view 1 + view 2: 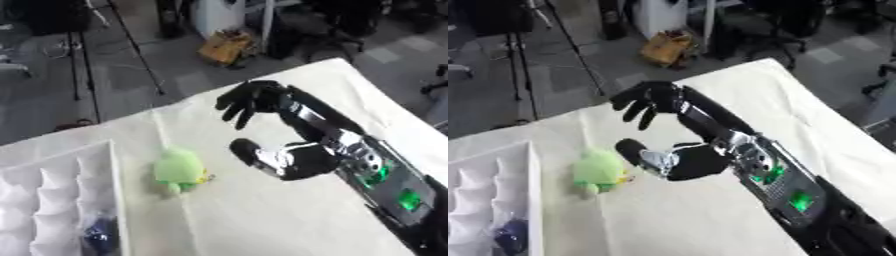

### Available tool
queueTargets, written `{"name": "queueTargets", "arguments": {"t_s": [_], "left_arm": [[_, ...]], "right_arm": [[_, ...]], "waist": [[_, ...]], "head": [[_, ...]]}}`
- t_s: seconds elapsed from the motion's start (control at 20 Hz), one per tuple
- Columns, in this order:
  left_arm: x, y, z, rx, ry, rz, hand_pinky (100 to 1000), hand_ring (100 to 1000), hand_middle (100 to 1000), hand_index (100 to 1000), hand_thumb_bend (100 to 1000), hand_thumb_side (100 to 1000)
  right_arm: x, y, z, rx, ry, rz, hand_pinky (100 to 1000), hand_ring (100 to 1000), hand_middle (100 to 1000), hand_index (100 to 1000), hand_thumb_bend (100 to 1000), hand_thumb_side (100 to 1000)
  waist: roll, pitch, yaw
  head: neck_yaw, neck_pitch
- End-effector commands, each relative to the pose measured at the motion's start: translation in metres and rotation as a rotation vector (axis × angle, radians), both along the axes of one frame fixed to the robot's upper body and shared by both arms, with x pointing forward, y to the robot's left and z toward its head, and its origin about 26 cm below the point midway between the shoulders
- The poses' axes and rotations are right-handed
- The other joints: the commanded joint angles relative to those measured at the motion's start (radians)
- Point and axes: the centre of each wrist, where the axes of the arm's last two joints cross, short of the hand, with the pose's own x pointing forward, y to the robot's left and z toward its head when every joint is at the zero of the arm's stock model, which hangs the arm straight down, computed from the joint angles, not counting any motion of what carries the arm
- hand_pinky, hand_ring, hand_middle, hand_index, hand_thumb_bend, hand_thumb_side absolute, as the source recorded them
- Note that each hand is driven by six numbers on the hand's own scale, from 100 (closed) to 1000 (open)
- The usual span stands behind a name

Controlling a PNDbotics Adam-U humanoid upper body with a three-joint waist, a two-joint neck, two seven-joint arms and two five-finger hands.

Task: Pick up objects on the table and place them in the box.

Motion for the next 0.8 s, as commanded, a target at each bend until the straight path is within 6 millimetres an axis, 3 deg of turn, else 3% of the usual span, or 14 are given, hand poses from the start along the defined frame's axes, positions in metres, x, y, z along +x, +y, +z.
{"name": "queueTargets", "arguments": {"t_s": [0.05, 0.15, 0.3, 0.8], "left_arm": [[-0.003, 0.004, 0.005, 0.017, -0.003, 0.031, 992, 907, 845, 747, 469, 838], [-0.004, 0.004, 0.004, 0.015, 0.002, 0.040, 991, 904, 841, 744, 468, 838], [-0.005, 0.004, 0.002, 0.012, 0.011, 0.046, 993, 906, 842, 742, 465, 842], [-0.006, 0.003, -0.001, 0.008, 0.019, 0.047, 995, 907, 843, 743, 461, 841]], "right_arm": [[-0.005, 0.000, 0.002, -0.005, -0.031, 0.020, 597, 711, 744, 847, 363, 547], [-0.006, 0.000, -0.005, -0.006, -0.024, 0.019, 595, 710, 740, 844, 363, 547], [-0.006, 0.001, -0.009, -0.004, -0.019, 0.016, 596, 710, 739, 844, 360, 549], [-0.007, -0.001, -0.012, 0.003, -0.021, -0.004, 596, 707, 731, 841, 356, 551]], "waist": [[0.014, -0.013, -0.006], [0.015, -0.015, -0.007], [0.017, -0.015, -0.008], [0.022, -0.016, -0.018]], "head": [[0.107, 0.062], [0.151, 0.088], [0.174, 0.106], [0.160, 0.095]]}}
